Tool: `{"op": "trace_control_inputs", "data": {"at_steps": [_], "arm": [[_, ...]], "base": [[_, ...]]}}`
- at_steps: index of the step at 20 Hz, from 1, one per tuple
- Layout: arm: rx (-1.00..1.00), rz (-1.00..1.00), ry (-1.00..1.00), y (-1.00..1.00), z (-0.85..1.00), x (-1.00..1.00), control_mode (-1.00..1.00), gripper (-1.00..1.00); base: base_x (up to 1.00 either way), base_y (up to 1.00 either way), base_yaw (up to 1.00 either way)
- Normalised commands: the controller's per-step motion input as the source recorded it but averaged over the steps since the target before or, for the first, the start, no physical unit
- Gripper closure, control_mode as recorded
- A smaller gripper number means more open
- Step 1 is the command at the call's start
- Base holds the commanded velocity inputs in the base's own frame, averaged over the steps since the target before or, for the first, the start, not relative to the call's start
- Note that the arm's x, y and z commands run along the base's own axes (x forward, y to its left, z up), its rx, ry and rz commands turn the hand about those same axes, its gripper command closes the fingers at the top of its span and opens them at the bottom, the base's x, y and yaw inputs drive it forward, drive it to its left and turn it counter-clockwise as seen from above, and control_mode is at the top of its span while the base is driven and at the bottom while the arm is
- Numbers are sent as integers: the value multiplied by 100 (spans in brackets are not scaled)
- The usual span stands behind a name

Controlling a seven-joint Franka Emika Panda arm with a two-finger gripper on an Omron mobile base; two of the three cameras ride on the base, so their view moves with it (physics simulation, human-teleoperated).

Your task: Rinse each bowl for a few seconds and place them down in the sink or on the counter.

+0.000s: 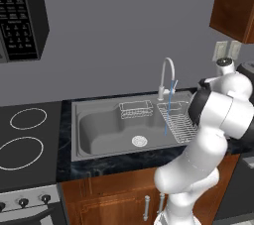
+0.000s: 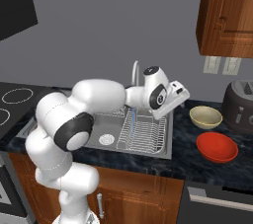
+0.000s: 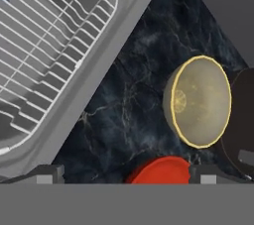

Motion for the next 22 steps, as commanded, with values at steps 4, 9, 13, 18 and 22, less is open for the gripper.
{"op": "trace_control_inputs", "data": {"at_steps": [4, 9, 13, 18, 22], "arm": [[0, 2, 0, -21, -9, 14, -100, -100], [0, 0, 0, -12, -9, 10, -100, -100], [0, 0, 0, -10, -11, 11, -100, -100], [0, 0, 0, -12, -14, 14, -100, -100], [0, 0, 0, -15, -10, 13, -100, -100]], "base": [[0, 0, 0], [0, 0, 0], [0, 0, 0], [0, 0, 0], [0, 0, 0]]}}
